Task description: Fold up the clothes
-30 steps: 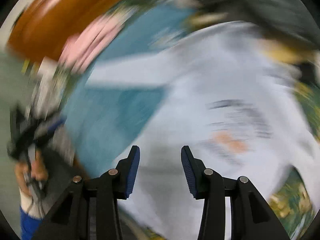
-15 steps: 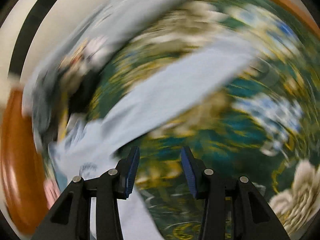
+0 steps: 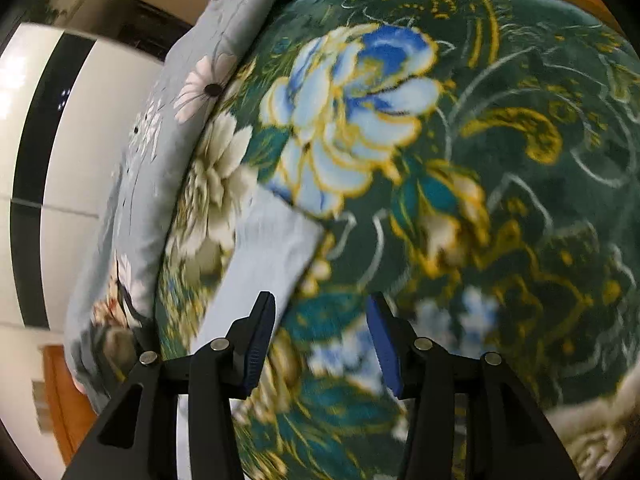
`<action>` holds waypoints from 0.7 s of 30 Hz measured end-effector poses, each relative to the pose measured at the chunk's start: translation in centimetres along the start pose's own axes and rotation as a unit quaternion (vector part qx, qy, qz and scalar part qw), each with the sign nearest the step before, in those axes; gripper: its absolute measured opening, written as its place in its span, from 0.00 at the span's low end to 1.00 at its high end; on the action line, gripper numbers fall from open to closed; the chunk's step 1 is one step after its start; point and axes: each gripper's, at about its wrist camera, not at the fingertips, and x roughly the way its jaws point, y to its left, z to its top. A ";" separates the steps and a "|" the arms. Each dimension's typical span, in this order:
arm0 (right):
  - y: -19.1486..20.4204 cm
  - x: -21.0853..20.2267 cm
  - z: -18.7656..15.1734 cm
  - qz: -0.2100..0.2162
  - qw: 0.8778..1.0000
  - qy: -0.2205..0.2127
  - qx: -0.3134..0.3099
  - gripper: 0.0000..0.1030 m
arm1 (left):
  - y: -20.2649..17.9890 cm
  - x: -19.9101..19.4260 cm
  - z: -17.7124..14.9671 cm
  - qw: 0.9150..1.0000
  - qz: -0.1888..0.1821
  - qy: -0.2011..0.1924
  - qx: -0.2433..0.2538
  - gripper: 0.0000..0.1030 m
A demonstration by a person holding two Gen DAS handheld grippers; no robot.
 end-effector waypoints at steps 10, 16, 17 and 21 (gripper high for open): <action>2.7 6.2 1.0 0.003 0.999 0.037 0.025 0.47 | 2.5 3.2 1.0 0.999 0.040 0.021 -0.013 0.52; 4.6 7.0 1.1 -0.063 0.998 0.021 -0.023 0.03 | 4.1 4.2 1.4 0.998 0.021 0.029 -0.056 0.52; 5.1 6.9 1.1 -0.061 0.997 0.021 -0.035 0.03 | 4.3 4.3 1.4 0.998 0.017 0.031 -0.060 0.52; 8.1 4.6 0.3 -0.027 0.996 0.000 -0.085 0.03 | 5.3 4.5 1.7 0.996 0.002 0.033 -0.083 0.52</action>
